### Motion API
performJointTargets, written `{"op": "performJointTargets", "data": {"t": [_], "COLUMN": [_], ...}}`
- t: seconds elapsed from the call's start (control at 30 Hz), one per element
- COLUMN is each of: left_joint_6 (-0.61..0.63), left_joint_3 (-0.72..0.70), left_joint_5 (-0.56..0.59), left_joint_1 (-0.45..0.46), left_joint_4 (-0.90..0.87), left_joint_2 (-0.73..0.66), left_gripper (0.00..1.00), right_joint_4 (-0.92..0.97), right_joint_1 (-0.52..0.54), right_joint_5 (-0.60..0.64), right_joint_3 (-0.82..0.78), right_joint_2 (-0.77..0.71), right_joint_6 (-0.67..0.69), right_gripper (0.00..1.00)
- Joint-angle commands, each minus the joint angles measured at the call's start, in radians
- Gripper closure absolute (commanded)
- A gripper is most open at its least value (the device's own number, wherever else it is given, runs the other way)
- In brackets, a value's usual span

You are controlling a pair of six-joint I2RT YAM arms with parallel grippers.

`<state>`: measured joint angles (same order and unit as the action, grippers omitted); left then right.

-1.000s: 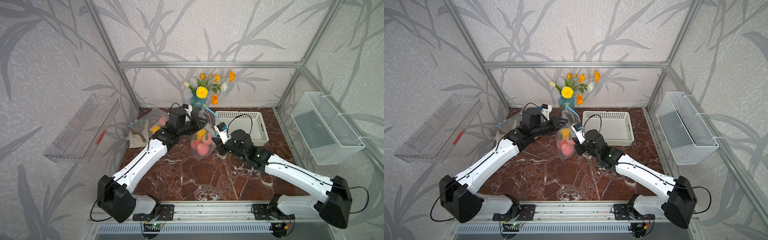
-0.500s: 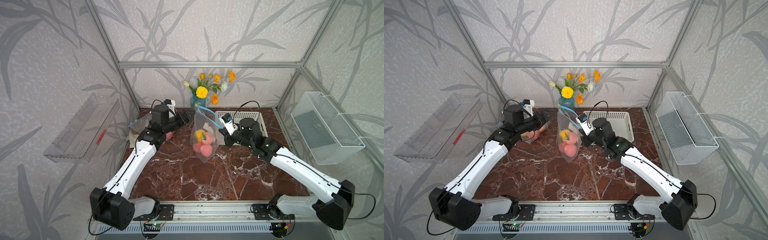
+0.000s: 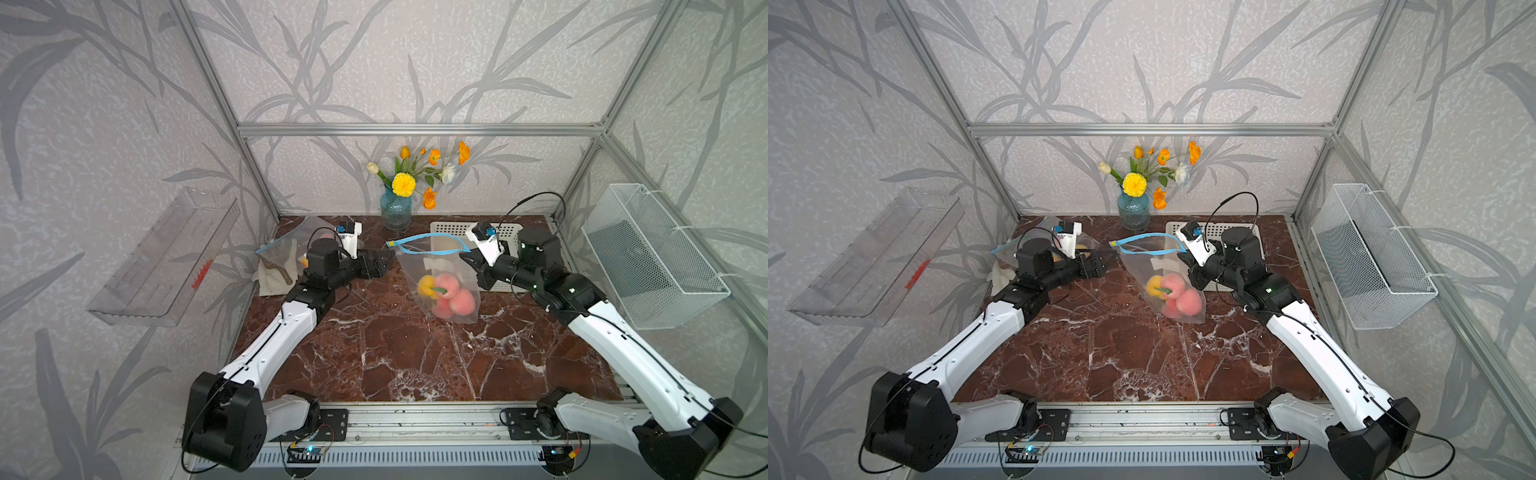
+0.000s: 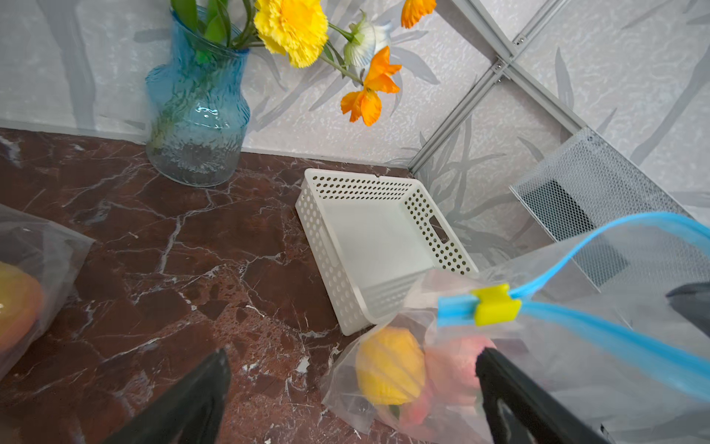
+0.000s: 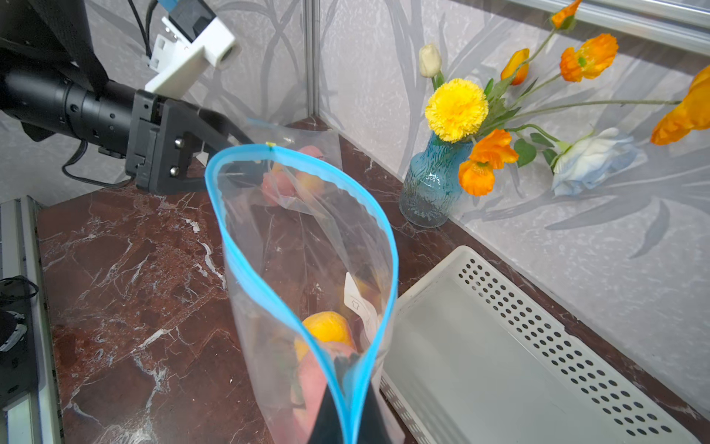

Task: Place the peach in a zip-top bag and seal the zipper
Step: Adjust the zipper food storage bag at the center of the board.

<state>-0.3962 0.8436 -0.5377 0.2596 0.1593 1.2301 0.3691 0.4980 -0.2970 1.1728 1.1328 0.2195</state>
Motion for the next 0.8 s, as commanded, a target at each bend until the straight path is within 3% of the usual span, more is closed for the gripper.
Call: {"op": "performJointTargets", "data": {"t": [0.0,0.27,0.57,0.77], "left_joint_6": [0.144,0.232,0.318,0.333], "left_joint_3": [-0.022,-0.034,0.021,0.034], "left_joint_5": [-0.16,-0.408,-0.415,-0.436], "left_joint_1": [-0.004,-0.006,-0.016,-0.06], "left_joint_4": [0.221,0.383,0.318,0.307], "left_joint_2": [0.01,0.079,0.121,0.121], "left_gripper": [0.0,0.02,0.02,0.26], "right_joint_4": [-0.027,-0.026,-0.052,-0.076], "right_joint_1": [-0.013,-0.033,-0.077,-0.099], "right_joint_5": [-0.047,-0.08,-0.188,-0.243], "right_joint_3": [-0.028,-0.051,-0.076,-0.094], "right_joint_2": [-0.028,-0.041,-0.072,-0.092], "right_joint_6": [0.017,0.041,0.068,0.069], "right_gripper": [1.0,1.0,1.0,1.0]}}
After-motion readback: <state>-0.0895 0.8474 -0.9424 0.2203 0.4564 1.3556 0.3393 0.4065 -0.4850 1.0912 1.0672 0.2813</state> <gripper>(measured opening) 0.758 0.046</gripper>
